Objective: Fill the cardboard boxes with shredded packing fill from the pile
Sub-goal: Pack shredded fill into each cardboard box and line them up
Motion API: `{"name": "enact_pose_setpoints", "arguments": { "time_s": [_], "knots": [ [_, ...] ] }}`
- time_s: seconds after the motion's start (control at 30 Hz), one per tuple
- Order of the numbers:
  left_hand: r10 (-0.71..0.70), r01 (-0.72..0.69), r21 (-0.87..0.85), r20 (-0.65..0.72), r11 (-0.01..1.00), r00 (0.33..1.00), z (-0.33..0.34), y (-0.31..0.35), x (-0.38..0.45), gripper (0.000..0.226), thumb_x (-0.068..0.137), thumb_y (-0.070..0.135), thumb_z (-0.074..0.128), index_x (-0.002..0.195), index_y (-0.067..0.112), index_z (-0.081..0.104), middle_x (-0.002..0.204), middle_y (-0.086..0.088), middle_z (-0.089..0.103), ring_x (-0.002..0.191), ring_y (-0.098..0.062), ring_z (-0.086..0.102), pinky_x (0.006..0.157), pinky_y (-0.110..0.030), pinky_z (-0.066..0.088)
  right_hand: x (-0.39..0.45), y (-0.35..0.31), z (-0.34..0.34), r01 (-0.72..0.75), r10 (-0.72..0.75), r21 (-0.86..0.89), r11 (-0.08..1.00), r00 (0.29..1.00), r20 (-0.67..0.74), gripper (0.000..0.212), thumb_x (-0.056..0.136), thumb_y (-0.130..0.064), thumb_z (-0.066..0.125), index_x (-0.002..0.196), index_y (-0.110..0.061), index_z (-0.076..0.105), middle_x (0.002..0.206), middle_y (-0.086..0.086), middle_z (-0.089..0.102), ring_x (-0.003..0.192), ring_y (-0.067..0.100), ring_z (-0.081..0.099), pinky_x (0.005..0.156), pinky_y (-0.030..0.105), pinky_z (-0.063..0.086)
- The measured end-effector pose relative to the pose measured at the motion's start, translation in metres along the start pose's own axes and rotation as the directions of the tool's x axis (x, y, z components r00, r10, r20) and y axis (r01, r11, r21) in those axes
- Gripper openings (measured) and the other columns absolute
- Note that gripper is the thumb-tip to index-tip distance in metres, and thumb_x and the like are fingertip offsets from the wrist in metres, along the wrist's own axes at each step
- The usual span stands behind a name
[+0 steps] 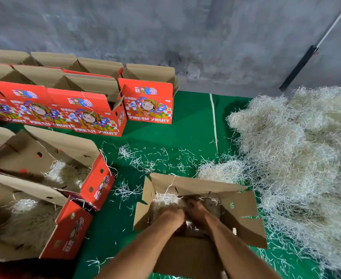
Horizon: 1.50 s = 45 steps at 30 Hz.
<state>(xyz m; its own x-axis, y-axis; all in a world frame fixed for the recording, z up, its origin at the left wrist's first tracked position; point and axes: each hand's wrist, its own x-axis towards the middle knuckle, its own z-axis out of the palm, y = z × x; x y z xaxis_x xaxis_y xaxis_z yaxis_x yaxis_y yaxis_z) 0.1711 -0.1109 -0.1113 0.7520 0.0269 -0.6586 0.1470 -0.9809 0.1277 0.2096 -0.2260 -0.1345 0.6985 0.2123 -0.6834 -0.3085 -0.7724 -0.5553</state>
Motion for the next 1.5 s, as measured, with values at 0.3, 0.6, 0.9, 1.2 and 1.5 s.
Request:
{"name": "enact_pose_setpoints", "arguments": {
  "time_s": [0.3,0.6,0.9,1.2,1.5],
  "knots": [
    [-0.004,0.007,-0.038,0.082,0.999,0.997,0.005,-0.017,-0.003,0.035,0.100,0.009,0.046,0.133,-0.001,0.054,0.134,-0.017,0.056,0.121,-0.030,0.056,0.101,-0.035,0.044,0.000,-0.009,-0.019,-0.366,0.405,0.533,0.763,0.913,0.048,0.047,0.100,-0.047,0.045,0.127,-0.010,0.056,0.129,0.018,0.058,0.116,0.029,0.057,0.103,0.035,0.042],
    [-0.044,0.050,-0.047,0.122,0.998,0.992,-0.001,-0.024,-0.009,0.033,0.095,0.020,0.052,0.123,0.004,0.061,0.121,-0.014,0.063,0.108,-0.028,0.061,0.092,-0.037,0.051,-0.010,0.010,-0.043,-0.087,0.446,0.994,-0.059,0.889,0.104,0.033,0.105,-0.033,0.027,0.077,-0.018,0.034,0.042,-0.004,0.027,0.032,0.011,0.025,0.035,0.019,0.023],
    [0.101,-0.109,-0.031,-0.188,0.994,0.977,-0.016,-0.026,-0.003,0.082,0.089,0.011,0.065,0.156,0.014,0.019,0.159,-0.017,0.020,0.141,-0.035,0.032,0.112,-0.050,0.036,-0.038,-0.003,-0.044,-0.096,-0.067,-0.559,0.823,0.963,-0.263,0.023,0.091,-0.028,0.056,0.106,-0.011,0.064,0.106,0.010,0.069,0.099,0.031,0.067,0.081,0.034,0.052],
    [0.063,-0.084,0.274,0.083,0.958,0.995,-0.006,-0.035,0.017,0.050,0.099,0.017,0.042,0.149,0.008,0.041,0.154,-0.016,0.036,0.140,-0.033,0.035,0.118,-0.048,0.026,-0.012,0.007,-0.023,-0.002,0.071,-0.616,0.788,0.994,0.088,0.065,0.097,-0.039,0.057,0.155,-0.027,0.031,0.159,0.007,0.033,0.143,0.029,0.038,0.116,0.042,0.034],
    [0.206,-0.190,0.087,-0.245,0.978,0.947,-0.017,-0.032,0.024,0.037,0.086,0.019,0.066,0.123,0.021,0.062,0.130,-0.002,0.061,0.124,-0.024,0.054,0.112,-0.044,0.034,-0.017,-0.003,-0.028,0.181,-0.335,-0.813,0.553,0.942,-0.019,0.037,0.093,-0.014,0.054,0.130,-0.020,0.058,0.133,0.004,0.060,0.122,0.026,0.059,0.102,0.038,0.048]
  ]
}}
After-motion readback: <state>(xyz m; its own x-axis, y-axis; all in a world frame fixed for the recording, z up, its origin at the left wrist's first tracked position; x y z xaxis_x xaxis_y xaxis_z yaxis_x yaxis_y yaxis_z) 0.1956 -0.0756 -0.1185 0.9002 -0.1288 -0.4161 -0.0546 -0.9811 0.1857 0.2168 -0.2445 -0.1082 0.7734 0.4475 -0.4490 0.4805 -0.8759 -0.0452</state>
